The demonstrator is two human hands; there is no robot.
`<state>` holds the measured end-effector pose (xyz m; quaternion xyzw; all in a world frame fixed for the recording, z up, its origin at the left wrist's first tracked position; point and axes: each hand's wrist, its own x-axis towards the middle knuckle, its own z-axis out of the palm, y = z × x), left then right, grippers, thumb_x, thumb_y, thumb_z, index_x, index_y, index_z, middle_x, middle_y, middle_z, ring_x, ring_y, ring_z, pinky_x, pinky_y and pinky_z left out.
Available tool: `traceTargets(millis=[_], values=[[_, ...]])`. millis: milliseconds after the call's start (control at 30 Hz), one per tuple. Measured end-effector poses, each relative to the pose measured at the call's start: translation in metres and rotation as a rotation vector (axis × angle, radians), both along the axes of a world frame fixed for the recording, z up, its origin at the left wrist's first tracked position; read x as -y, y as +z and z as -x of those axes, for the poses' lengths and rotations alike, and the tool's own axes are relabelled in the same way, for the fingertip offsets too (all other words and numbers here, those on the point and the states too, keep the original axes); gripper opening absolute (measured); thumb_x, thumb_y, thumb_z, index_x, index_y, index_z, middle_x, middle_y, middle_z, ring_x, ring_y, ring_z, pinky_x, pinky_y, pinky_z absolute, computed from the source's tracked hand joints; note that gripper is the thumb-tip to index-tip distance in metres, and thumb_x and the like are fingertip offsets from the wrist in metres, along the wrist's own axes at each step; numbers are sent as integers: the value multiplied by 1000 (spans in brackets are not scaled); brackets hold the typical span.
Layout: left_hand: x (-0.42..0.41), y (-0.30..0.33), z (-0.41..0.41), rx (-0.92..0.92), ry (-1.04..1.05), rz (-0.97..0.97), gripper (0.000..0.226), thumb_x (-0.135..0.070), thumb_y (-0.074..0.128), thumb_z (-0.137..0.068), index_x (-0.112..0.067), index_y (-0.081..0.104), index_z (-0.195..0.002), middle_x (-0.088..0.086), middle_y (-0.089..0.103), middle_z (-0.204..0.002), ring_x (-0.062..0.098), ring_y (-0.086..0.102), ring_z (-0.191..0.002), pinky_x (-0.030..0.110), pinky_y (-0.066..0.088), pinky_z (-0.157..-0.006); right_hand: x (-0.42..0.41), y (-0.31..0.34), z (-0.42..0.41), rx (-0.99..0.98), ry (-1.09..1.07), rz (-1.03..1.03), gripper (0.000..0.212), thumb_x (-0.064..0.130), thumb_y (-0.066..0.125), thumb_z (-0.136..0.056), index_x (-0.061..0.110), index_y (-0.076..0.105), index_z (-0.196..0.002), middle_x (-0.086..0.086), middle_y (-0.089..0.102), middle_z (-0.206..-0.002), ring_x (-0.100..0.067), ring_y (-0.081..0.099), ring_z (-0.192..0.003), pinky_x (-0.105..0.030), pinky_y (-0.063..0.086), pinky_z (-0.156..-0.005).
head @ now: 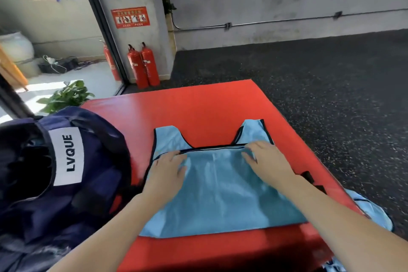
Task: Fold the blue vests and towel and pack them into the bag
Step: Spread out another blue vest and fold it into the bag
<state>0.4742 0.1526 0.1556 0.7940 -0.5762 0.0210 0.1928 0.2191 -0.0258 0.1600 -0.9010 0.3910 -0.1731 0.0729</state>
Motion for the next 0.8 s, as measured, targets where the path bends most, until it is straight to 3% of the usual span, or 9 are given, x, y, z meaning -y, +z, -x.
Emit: traceTargets(millis=[67, 133, 200, 333, 567, 700, 800], values=[[-2, -6, 12, -36, 3, -209, 58, -63, 35, -98, -33, 45, -147, -1, 33, -159, 24, 25, -149, 45, 18, -121, -13, -10, 0, -110, 38, -43, 54, 60, 42, -99, 23, 57, -137, 5, 54, -142, -20, 43, -136, -39, 33, -114], [-8, -12, 18, 43, 15, -313, 86, -83, 8, -84, -38, 25, -155, 1, 16, -166, 23, 8, -154, 50, 8, -123, -23, -20, 5, -198, 20, -78, 71, 74, 29, -95, 30, 40, -151, 9, 34, -158, -17, 23, -149, -45, 18, -123], [-17, -17, 21, 70, 19, -339, 89, -84, 1, -82, -40, 12, -158, 4, 6, -168, 25, -2, -155, 53, 2, -123, -28, -25, 11, -222, 9, -103, 81, 80, 19, -92, 33, 26, -157, 9, 20, -165, -17, 9, -154, -50, 8, -124], [-35, -16, 26, 70, 31, -381, 83, -82, 7, -87, -41, 2, -159, 4, -5, -168, 26, -13, -154, 54, -5, -123, -43, -25, 23, -267, 11, -128, 92, 87, 8, -84, 35, 11, -160, 8, 5, -168, -19, -3, -155, -53, -1, -125], [-69, -13, 42, 91, 14, -422, 83, -83, 5, -86, -42, -5, -158, 4, -10, -168, 27, -17, -153, 56, -7, -122, -81, -18, 39, -301, 6, -130, 96, 88, 5, -81, 34, 8, -161, 6, 4, -169, -23, -2, -155, -55, 0, -124], [-82, -12, 53, 88, 20, -431, 83, -82, 6, -88, -40, -4, -159, 4, -10, -168, 28, -16, -153, 56, -8, -122, -95, -10, 45, -344, -7, -76, 94, 88, 8, -83, 32, 18, -159, 4, 17, -166, -24, 13, -152, -52, 16, -121], [-74, -4, 60, 105, 24, -371, 94, -87, -6, -79, -39, 9, -158, 4, 0, -168, 28, -6, -154, 56, -6, -122, -88, 3, 42, -294, -42, -54, 90, 86, 10, -84, 31, 36, -150, 6, 36, -157, -22, 32, -143, -45, 30, -112]])
